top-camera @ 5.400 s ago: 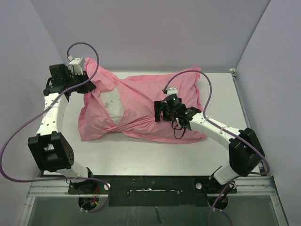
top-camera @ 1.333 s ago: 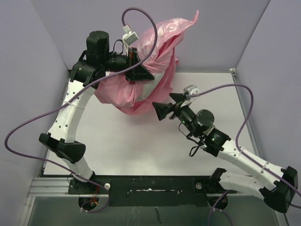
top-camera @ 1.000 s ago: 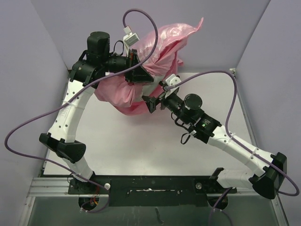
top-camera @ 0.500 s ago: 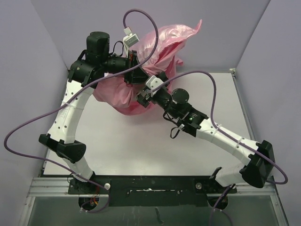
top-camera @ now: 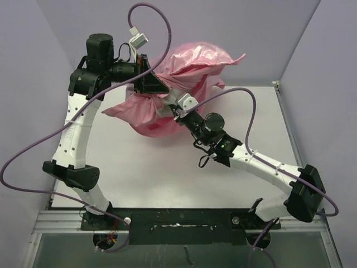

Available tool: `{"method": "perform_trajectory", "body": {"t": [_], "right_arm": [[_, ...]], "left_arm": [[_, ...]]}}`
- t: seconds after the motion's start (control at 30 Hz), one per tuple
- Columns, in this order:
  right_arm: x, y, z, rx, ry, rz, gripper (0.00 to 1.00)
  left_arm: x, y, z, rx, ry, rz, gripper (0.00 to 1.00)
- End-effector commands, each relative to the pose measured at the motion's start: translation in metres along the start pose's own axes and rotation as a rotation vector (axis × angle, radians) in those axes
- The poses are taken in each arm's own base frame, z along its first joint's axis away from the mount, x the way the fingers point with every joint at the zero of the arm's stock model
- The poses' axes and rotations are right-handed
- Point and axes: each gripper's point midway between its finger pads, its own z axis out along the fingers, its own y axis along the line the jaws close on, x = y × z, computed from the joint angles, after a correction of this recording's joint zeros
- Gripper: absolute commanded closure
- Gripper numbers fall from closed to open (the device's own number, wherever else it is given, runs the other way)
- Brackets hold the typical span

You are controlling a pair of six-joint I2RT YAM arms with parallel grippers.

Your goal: Remove the pillowcase from the pillow

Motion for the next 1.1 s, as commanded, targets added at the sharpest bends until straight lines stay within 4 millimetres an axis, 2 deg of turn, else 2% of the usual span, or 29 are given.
{"method": "perform_trajectory", "body": {"t": [0.0,0.1,0.23,0.4,0.47,0.6,0.73,0.83,1.07], "right_arm": [[-0.035,-0.021,-0.018,0.072,-0.109,0.124,1.00],[-0.024,-0.020,-0.027,0.080,-0.064,0.184,1.00],[-0.010,-0.030,-0.038,0.158,-0.005,0.252,1.00],[0.010,-0.035,-0.044,0.216,0.070,0.278,1.00],[0.018,-0.032,-0.045,0.215,0.100,0.283,1.00],[0.033,-0.017,-0.050,0.168,0.131,0.306,1.00],[0.048,-0.006,-0.065,0.155,0.158,0.348,1.00],[0.050,-0.015,-0.081,0.207,0.148,0.396,1.00],[0.026,-0.044,-0.110,0.274,0.096,0.427,1.00]], "left_arm": [[-0.034,-0.031,-0.042,-0.087,-0.111,0.276,1.00],[-0.039,-0.022,-0.051,-0.215,-0.122,0.435,1.00],[-0.044,-0.020,-0.064,-0.321,-0.119,0.580,1.00],[-0.048,-0.022,-0.076,-0.399,-0.142,0.644,1.00],[-0.053,-0.021,-0.081,-0.443,-0.163,0.662,1.00],[-0.069,-0.006,-0.096,-0.589,-0.228,0.706,1.00],[-0.073,0.010,-0.105,-0.673,-0.245,0.731,1.00],[-0.069,0.025,-0.110,-0.697,-0.230,0.711,1.00],[-0.060,0.055,-0.121,-0.735,-0.192,0.687,1.00]]}}
